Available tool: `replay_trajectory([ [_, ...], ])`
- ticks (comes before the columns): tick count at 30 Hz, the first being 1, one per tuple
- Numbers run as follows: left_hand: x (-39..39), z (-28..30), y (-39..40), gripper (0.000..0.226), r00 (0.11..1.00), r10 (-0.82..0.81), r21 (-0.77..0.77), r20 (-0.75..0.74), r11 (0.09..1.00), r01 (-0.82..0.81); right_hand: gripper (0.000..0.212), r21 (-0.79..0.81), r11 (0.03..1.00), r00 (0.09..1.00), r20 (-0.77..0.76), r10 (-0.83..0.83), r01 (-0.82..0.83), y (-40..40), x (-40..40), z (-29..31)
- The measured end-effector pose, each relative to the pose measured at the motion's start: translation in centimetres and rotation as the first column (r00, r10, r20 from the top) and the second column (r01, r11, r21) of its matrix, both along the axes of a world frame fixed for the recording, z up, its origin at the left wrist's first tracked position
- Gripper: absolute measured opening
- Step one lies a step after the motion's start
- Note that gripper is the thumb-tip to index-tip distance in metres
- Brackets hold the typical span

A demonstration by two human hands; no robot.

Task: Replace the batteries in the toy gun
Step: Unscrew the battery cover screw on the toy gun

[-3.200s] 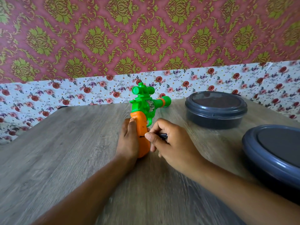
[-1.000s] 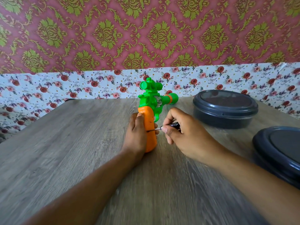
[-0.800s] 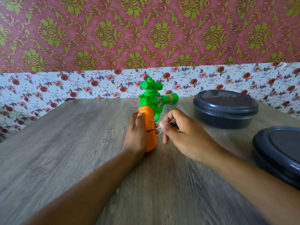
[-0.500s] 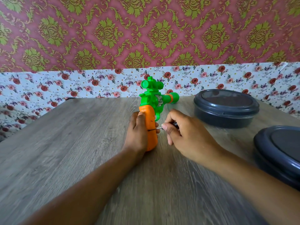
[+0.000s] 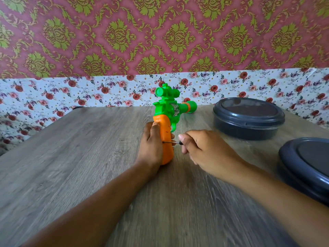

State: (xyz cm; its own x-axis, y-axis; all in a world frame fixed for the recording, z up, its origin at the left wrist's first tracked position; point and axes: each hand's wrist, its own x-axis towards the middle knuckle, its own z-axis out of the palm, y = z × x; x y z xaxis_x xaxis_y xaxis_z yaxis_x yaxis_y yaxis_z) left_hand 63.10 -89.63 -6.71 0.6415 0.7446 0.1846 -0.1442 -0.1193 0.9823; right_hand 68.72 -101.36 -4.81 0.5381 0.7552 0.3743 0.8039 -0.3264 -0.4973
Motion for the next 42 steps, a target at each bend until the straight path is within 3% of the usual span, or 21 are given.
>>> replay_trajectory([
  [4,0.10,-0.19,0.24,0.025,1.000,-0.020,-0.043,0.015,0.999,0.021,0.033,0.067,0.998,0.995,0.102,-0.016,0.009,0.09,0.09,-0.17],
  [11,-0.13,0.04,-0.11,0.025,1.000,-0.028,-0.025,0.015,0.999,0.028,0.012,0.237,0.971,0.991,-0.125,0.054,-0.023,0.20,-0.24,-0.07],
  [14,-0.21,0.10,-0.09,0.026,1.000,-0.028,-0.022,0.003,0.999,0.028,0.023,0.216,0.976,0.983,-0.173,0.067,-0.029,0.43,-0.28,-0.27],
  [17,-0.16,0.14,-0.09,0.025,0.999,-0.032,-0.022,0.008,0.999,0.033,0.049,0.057,0.998,0.994,-0.108,-0.031,0.037,0.32,-0.08,-0.26],
  [19,-0.14,0.16,-0.13,0.023,0.999,-0.034,-0.020,0.008,0.999,0.034,0.053,0.008,0.999,0.995,-0.091,-0.045,0.046,0.09,-0.03,-0.21],
  [26,-0.03,0.03,-0.06,0.024,1.000,-0.019,-0.012,0.012,1.000,0.019,0.027,0.127,0.992,1.000,-0.004,-0.021,0.021,0.24,0.02,-0.16],
  [34,-0.23,0.20,-0.29,0.023,0.998,-0.058,0.004,0.027,0.998,0.058,0.011,0.288,0.956,0.947,-0.286,0.145,-0.059,0.30,-0.14,0.24],
  [36,-0.26,0.23,-0.32,0.022,0.998,-0.063,0.007,0.025,0.998,0.063,0.016,0.288,0.955,0.961,-0.236,0.142,-0.071,0.41,-0.13,0.05],
  [40,-0.04,-0.07,0.11,0.025,0.997,-0.067,-0.041,0.045,0.997,0.068,0.048,0.072,0.995,0.991,0.113,-0.074,0.066,-0.06,-0.20,-0.19],
  [42,0.02,-0.14,0.17,0.027,0.997,-0.066,-0.045,0.033,0.997,0.067,0.047,0.092,0.995,0.994,0.089,-0.058,0.050,-0.11,-0.05,-0.13],
])
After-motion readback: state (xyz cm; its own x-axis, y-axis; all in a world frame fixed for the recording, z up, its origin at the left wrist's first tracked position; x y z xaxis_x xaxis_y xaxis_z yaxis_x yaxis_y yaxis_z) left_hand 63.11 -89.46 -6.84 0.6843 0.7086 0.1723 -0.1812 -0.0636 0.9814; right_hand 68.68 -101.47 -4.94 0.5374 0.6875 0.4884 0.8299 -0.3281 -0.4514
